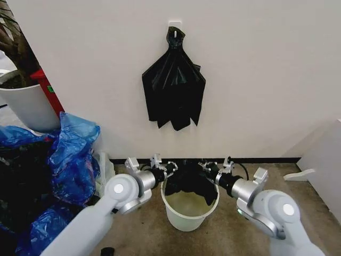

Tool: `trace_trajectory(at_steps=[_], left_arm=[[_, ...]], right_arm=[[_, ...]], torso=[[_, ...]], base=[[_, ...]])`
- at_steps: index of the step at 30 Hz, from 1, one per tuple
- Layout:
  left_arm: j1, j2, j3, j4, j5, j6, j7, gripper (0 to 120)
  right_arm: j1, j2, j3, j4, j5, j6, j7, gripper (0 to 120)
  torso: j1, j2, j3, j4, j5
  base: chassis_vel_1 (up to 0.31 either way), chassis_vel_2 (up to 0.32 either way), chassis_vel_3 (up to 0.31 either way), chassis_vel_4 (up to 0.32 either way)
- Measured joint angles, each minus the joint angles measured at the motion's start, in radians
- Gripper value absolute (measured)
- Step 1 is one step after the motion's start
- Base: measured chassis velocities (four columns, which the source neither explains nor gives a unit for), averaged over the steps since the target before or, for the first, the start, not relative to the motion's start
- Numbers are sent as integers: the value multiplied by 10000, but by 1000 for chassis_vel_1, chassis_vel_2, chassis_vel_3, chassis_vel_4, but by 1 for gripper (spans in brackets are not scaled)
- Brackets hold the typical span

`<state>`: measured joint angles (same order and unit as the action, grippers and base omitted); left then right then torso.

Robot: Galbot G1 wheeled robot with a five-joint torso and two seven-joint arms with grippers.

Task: Place the garbage bag over the trash bin.

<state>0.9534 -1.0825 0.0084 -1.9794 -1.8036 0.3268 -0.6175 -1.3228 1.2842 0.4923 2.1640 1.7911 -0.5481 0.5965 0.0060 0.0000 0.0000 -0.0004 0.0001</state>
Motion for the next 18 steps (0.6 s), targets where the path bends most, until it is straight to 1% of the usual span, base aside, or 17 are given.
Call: trace_trajectory(at_steps=[3,5,7,10,13,14,16,17,18], left_arm=[[207,-369,9,149,317,-189,-266,0],[259,-411,8,138,360,-242,-326,0],[580,-452,-87,-112,571,-411,-458,0],[1183,-177,-600,-682,699,-533,-582,0],[1478,0,-748,-927,724,-571,-603,0],[1899,260,-866,-1254,750,-596,-616,0],[2168,429,-923,-1469,766,-625,-620,0],[2349,521,-966,-1625,777,-640,-640,0],[2349,521,-966,-1625,777,-640,-640,0]], right_arm=[[-277,36,17,-235,-274,1,-148,0],[-326,37,24,-199,-280,2,-122,0],[-594,-34,75,228,-284,-24,12,0],[-972,-311,327,959,-182,-325,239,0],[-1092,-439,426,1218,-163,-396,459,0],[-1174,-551,503,1533,-46,-485,995,0],[-1189,-594,523,1769,66,-560,1511,0],[-1189,-607,521,1978,166,-621,2024,0],[-1189,-607,521,1978,166,-621,2024,0]], torso=[[0,0,0,0,0],[0,0,0,0,1],[0,0,0,-1,0],[0,0,-1,0,0],[0,1,-1,2,1],[0,0,-1,3,-3],[-1,1,-1,2,-1],[0,0,-1,3,0],[0,0,-1,3,0]], base=[[0,0,0,0],[0,0,0,0],[0,0,0,0],[0,0,0,0],[0,0,0,0],[0,0,0,0],[0,0,0,0],[0,0,0,0],[0,0,0,0]])
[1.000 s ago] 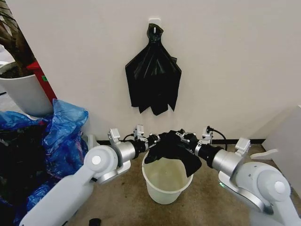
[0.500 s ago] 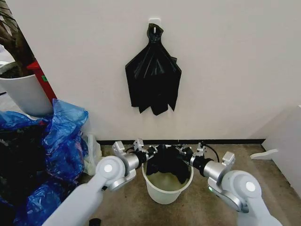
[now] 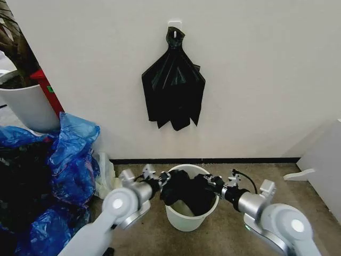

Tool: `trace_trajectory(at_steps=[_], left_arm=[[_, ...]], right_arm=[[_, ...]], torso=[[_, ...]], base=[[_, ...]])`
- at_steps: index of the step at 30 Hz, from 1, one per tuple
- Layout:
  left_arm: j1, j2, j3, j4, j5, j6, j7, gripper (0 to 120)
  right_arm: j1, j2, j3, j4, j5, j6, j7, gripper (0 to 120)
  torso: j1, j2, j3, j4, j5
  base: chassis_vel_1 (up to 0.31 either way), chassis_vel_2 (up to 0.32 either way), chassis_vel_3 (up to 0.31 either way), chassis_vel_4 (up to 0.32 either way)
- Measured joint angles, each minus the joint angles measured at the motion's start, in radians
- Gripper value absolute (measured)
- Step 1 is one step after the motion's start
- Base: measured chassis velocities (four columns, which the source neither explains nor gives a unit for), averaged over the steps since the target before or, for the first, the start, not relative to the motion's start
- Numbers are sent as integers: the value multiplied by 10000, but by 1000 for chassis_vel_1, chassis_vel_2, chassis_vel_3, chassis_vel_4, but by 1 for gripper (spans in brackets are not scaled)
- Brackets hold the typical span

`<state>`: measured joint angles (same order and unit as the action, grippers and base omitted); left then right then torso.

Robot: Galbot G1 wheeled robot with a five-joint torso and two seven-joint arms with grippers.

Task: Place the garbage bag over the trash bin.

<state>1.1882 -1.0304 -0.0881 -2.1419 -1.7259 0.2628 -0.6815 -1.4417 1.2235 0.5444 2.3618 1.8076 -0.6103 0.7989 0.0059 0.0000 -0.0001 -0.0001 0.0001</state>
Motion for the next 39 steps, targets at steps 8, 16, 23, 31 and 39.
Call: trace_trajectory(at_steps=[8,16,23,31,39], left_arm=[[767,172,-137,-954,254,-298,-526,0],[1405,197,-306,-1243,1055,-553,-997,0],[1675,-93,-173,-552,1809,-685,-1004,0],[1955,-601,58,-277,2675,-688,-729,0],[2531,-129,-24,-1022,4306,-795,519,0]], right_arm=[[1,-208,-35,1213,963,82,3560,0],[-263,-143,-244,1187,1026,361,5146,0],[-642,240,-399,771,597,262,4936,0],[-1057,429,-493,780,502,257,4988,0],[-873,221,-180,1123,612,456,5191,0]], torso=[[0,0,0,-1,-2],[0,0,1,-1,0],[0,0,1,-1,-1],[0,0,1,-2,-1],[0,0,1,0,-1]], base=[[0,0,0,0],[0,0,0,0],[0,0,0,0],[0,0,0,0],[0,0,0,0]])
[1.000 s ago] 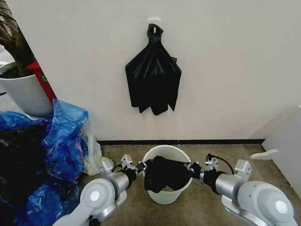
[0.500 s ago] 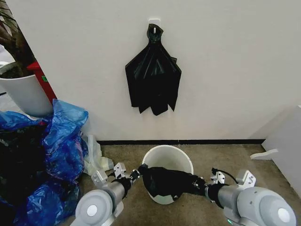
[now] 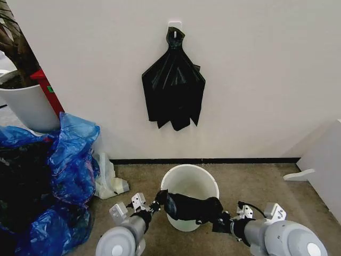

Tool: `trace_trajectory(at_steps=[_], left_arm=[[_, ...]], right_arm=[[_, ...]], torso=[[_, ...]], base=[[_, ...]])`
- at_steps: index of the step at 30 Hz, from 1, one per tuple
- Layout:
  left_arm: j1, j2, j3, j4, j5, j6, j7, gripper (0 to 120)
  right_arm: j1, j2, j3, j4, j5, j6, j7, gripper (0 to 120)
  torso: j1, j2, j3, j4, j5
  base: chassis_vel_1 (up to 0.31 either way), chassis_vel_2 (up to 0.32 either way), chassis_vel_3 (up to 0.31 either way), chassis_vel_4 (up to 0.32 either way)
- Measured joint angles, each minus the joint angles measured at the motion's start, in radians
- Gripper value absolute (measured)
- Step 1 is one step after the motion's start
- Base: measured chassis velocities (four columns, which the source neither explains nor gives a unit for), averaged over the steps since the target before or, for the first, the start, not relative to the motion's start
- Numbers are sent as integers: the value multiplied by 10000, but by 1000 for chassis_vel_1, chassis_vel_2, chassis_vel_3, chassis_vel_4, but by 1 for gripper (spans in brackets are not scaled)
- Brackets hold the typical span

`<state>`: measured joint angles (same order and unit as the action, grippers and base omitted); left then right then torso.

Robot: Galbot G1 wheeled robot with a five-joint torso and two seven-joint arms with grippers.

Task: Place the garbage bag over the trash bin.

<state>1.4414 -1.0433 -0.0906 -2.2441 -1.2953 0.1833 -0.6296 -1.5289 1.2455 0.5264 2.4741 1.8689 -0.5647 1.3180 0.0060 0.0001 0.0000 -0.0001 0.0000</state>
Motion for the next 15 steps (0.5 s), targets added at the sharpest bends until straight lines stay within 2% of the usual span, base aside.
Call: trace_trajectory(at_steps=[9,15], left_arm=[[-465,630,-218,-801,-659,25,-472,0],[-296,904,-332,-902,-722,95,-498,0]], right_arm=[[389,-69,-145,258,232,434,663,0],[195,-27,-157,277,367,615,1021,0]], torso=[[0,0,1,-1,-1],[0,0,1,-2,-2]], base=[[0,0,0,0],[0,0,0,0]])
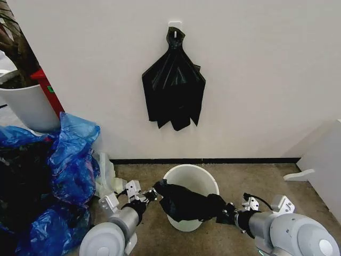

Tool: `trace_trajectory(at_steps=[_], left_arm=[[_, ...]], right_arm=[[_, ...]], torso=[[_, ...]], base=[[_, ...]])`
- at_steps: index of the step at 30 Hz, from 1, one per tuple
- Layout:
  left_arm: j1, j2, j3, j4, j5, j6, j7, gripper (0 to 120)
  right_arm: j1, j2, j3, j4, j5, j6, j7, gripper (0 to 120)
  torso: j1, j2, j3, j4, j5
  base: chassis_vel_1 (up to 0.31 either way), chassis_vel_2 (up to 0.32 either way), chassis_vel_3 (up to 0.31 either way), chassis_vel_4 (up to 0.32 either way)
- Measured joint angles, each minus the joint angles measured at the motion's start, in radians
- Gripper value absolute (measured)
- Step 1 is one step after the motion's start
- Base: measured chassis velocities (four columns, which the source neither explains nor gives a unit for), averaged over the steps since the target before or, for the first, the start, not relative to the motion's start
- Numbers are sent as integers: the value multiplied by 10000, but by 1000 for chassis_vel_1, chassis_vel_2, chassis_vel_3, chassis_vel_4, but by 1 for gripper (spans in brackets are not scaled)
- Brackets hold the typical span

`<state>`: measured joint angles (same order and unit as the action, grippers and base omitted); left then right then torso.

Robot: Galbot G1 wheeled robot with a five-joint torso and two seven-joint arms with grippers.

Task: Place the garbage bag over the trash bin.

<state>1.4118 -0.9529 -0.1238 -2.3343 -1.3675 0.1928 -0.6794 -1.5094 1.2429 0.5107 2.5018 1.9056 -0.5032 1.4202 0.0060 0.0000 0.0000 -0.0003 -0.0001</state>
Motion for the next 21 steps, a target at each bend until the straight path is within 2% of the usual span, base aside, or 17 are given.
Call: trace_trajectory(at_steps=[6,10,14,17,21], left_arm=[[308,184,-132,-260,-26,168,-330,0],[569,253,-380,-204,116,481,-130,0],[693,266,-344,893,1091,732,1052,0],[711,330,-246,1271,1704,751,1730,0],[719,553,9,2127,3792,367,3717,0]], right_arm=[[-199,161,-92,0,75,147,279,0],[-230,183,-92,0,115,151,343,0],[-220,348,-138,-1,108,129,338,3],[-243,395,-163,-3,97,84,307,3],[-283,426,-176,-5,19,26,235,3]], torso=[[0,0,0,0,0],[0,0,-1,1,2],[0,0,0,1,0],[0,0,0,0,-1],[0,-2,0,1,0]], base=[[0,0,0,0],[0,0,0,0],[0,0,0,0],[0,0,0,0],[0,0,0,0]])
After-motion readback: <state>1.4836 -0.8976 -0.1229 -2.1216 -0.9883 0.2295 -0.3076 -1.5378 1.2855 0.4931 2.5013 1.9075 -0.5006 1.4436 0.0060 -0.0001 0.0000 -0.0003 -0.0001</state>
